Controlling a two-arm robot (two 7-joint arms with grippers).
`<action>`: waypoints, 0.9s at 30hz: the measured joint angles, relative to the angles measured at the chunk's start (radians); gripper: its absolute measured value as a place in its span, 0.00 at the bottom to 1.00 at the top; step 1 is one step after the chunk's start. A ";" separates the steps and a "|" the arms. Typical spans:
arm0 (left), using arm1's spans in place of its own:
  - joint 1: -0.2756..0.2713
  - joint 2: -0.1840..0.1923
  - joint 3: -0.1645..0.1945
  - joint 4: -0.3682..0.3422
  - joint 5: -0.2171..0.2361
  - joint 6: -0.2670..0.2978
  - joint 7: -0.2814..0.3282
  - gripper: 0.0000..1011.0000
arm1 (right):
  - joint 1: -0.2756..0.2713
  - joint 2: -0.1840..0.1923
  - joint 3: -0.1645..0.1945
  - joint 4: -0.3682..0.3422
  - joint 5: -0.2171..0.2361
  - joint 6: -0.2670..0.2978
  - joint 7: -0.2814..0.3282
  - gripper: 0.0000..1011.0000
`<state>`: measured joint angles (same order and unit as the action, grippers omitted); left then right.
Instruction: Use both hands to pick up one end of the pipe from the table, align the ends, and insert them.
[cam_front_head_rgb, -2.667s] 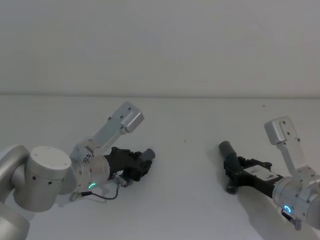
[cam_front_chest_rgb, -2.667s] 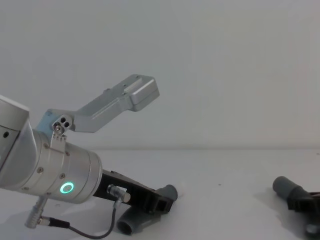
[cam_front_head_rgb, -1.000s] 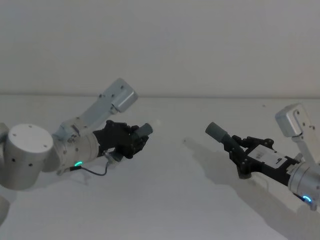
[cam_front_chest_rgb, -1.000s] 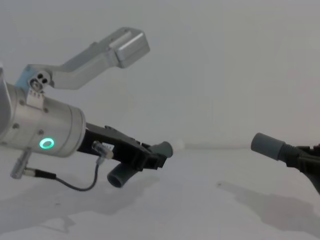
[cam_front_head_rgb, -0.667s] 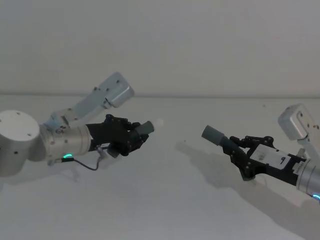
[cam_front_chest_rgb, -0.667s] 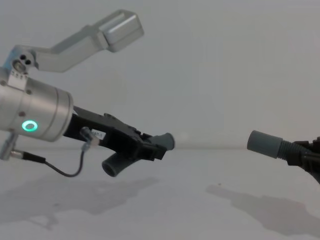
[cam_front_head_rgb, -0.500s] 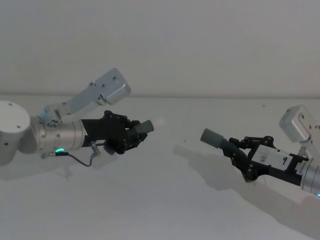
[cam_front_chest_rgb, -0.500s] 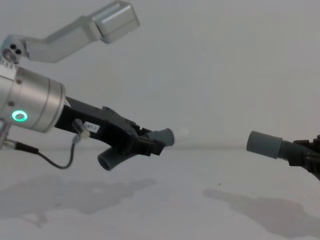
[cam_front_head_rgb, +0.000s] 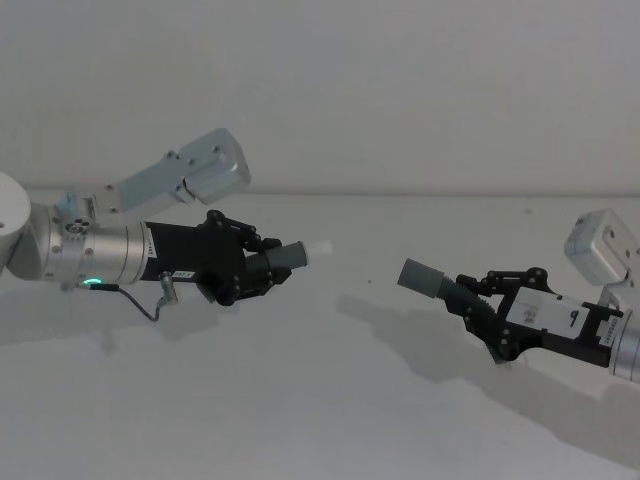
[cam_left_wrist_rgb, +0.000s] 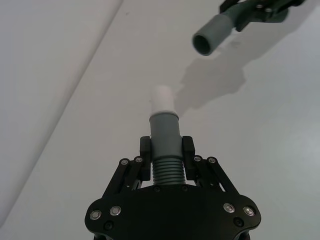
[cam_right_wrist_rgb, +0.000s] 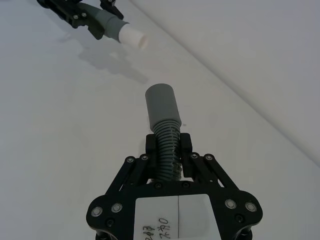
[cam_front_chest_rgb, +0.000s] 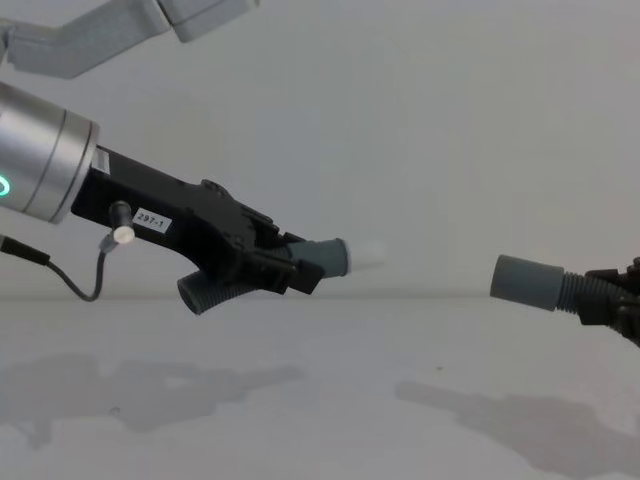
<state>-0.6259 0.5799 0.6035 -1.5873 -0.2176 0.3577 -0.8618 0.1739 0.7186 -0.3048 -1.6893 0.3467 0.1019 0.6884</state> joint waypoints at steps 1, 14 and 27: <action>-0.007 0.005 0.006 0.002 -0.003 -0.011 -0.014 0.35 | 0.001 0.001 -0.001 0.000 0.001 -0.001 0.000 0.26; -0.052 0.019 0.063 0.022 -0.026 -0.069 -0.075 0.35 | 0.011 0.008 -0.021 -0.004 0.024 -0.018 0.004 0.26; -0.077 0.005 0.097 0.048 -0.047 -0.092 -0.071 0.35 | 0.013 0.010 -0.049 -0.024 0.049 -0.026 0.014 0.26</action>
<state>-0.7033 0.5847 0.7003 -1.5397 -0.2649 0.2655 -0.9328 0.1871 0.7291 -0.3540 -1.7133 0.3954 0.0758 0.7024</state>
